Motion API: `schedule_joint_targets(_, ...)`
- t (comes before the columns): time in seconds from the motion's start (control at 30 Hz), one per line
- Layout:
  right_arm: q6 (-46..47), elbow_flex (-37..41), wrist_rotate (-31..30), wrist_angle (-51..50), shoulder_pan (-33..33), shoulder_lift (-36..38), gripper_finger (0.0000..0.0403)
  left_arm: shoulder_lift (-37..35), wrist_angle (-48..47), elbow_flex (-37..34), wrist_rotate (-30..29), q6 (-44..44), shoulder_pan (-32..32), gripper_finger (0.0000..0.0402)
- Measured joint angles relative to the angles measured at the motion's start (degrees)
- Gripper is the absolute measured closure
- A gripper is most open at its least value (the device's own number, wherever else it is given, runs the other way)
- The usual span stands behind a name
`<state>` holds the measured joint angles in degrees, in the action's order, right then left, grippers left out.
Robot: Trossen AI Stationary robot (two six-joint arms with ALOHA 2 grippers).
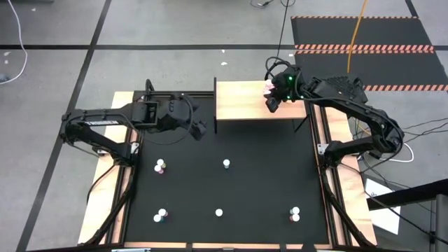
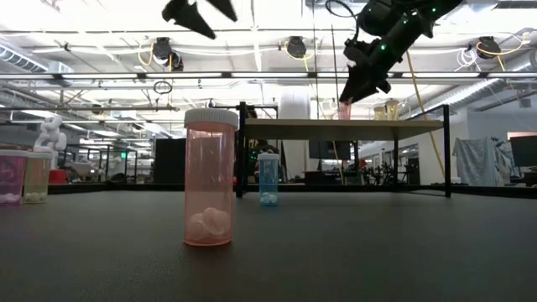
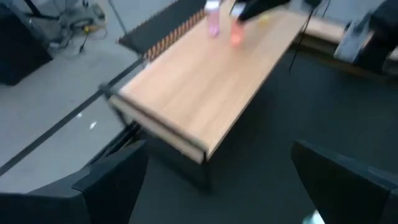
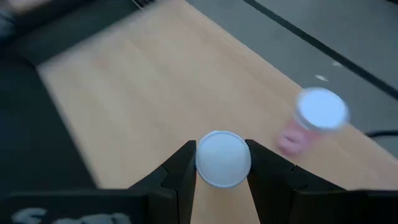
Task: Pick and place medicine bottles onto shelf by color
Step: Put the top left orange pill bottle on the shelf
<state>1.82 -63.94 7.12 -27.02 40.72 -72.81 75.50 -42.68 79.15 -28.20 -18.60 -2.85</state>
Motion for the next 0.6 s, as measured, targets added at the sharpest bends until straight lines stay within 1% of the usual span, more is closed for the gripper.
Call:
schedule_joint_targets(0.13,3.6,0.0,3.2,4.6,-3.7,1.1,0.0286,-3.0,-12.0,0.0,1.4,-3.4,0.0,0.0009)
schedule_joint_targets(0.23,3.7,0.0,2.7,7.2,-7.2,1.1,0.0286,-4.1,-17.9,0.0,2.5,-7.6,0.0,0.0009)
schedule_joint_targets(0.37,3.6,0.0,-2.1,9.6,-10.6,0.8,0.0286,-4.2,-18.2,0.0,2.5,-10.3,0.0,0.0009)
schedule_joint_targets(0.6,5.0,0.0,-2.6,11.9,-14.0,0.6,0.0286,-3.3,-16.7,0.0,2.9,-10.3,0.0,0.0009)
